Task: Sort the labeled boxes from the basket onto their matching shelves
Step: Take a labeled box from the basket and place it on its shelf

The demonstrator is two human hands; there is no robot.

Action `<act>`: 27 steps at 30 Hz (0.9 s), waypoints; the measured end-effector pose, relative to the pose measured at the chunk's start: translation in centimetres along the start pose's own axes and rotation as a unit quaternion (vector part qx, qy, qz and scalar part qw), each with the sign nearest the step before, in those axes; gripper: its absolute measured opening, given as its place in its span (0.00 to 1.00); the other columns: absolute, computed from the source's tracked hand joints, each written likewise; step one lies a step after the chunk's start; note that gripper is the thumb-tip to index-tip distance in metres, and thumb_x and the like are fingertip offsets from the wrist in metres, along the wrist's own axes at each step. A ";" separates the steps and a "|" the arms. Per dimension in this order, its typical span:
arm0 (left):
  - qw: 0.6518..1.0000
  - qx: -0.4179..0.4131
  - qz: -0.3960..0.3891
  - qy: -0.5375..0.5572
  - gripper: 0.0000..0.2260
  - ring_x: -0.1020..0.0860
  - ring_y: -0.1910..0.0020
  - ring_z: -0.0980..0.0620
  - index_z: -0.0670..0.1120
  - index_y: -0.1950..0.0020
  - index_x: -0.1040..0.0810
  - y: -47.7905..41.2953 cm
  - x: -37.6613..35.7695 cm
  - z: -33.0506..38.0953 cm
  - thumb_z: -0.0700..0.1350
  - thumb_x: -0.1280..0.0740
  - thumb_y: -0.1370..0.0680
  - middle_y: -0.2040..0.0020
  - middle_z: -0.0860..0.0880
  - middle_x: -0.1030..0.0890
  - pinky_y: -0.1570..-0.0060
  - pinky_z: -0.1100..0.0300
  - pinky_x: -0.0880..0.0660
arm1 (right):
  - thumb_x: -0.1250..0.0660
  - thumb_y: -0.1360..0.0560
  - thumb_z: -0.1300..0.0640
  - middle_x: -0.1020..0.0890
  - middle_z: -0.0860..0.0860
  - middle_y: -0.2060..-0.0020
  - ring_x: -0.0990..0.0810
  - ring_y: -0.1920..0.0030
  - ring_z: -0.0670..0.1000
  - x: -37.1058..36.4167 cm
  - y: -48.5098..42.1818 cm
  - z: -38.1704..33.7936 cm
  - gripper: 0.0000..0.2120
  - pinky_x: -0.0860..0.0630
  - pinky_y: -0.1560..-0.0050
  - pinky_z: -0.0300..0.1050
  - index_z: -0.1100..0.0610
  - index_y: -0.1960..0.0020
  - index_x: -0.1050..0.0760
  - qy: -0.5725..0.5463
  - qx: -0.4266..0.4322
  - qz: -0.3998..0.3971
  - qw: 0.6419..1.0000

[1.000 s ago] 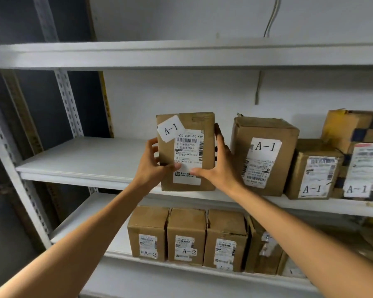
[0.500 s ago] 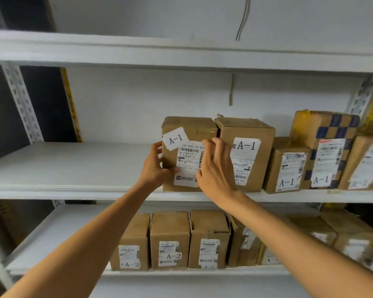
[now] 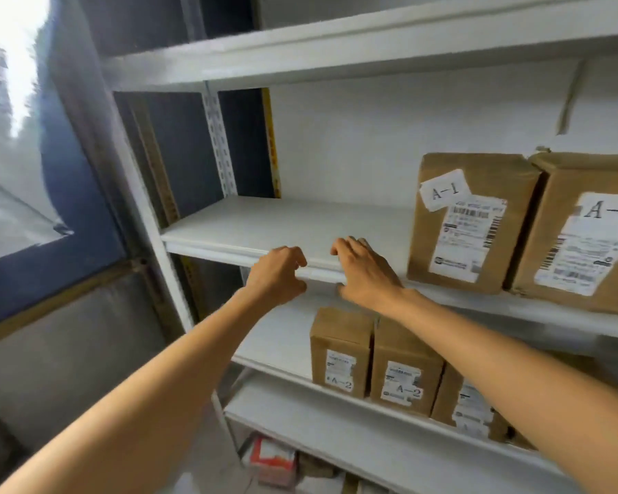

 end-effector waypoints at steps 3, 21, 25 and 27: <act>0.995 0.076 -0.016 -0.056 0.16 0.21 0.49 0.45 0.50 0.43 0.24 3.5 1.3 -6.0 0.45 0.29 0.29 0.46 0.48 0.20 0.55 0.56 0.25 | 0.27 0.33 0.55 0.29 0.53 0.47 0.28 0.49 0.53 -4.6 -1.8 -5.8 0.22 0.31 0.58 0.46 0.57 0.43 0.32 -0.058 0.078 -0.117 0.988; 0.804 0.593 0.013 -0.036 0.18 0.22 0.44 0.46 0.49 0.41 0.22 47.5 5.4 -10.1 0.52 0.29 0.29 0.44 0.47 0.19 0.44 0.51 0.24 | 0.24 0.33 0.51 0.24 0.53 0.47 0.25 0.49 0.53 -8.8 18.5 -37.2 0.24 0.26 0.55 0.45 0.56 0.43 0.29 -0.178 0.532 -0.325 0.761; 0.721 0.691 0.044 -0.024 0.18 0.22 0.45 0.45 0.46 0.43 0.21 60.1 3.4 -2.9 0.51 0.28 0.30 0.46 0.45 0.19 0.44 0.51 0.24 | 0.25 0.32 0.51 0.24 0.55 0.42 0.25 0.44 0.56 -5.9 31.7 -40.9 0.29 0.29 0.52 0.44 0.59 0.37 0.30 -0.183 0.635 -0.333 0.673; 0.681 0.731 0.050 -0.012 0.16 0.22 0.47 0.45 0.45 0.47 0.22 66.2 2.4 1.5 0.50 0.28 0.30 0.47 0.45 0.19 0.46 0.51 0.24 | 0.25 0.32 0.50 0.24 0.57 0.43 0.25 0.45 0.57 -4.0 38.6 -41.9 0.28 0.29 0.52 0.45 0.60 0.37 0.29 -0.175 0.685 -0.330 0.625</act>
Point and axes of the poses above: each hand's wrist, its own y-axis away from the middle knuckle, its own x-axis out of the back of the hand, z = x × y, the point moved 10 cm from there along -y, towards the middle knuckle
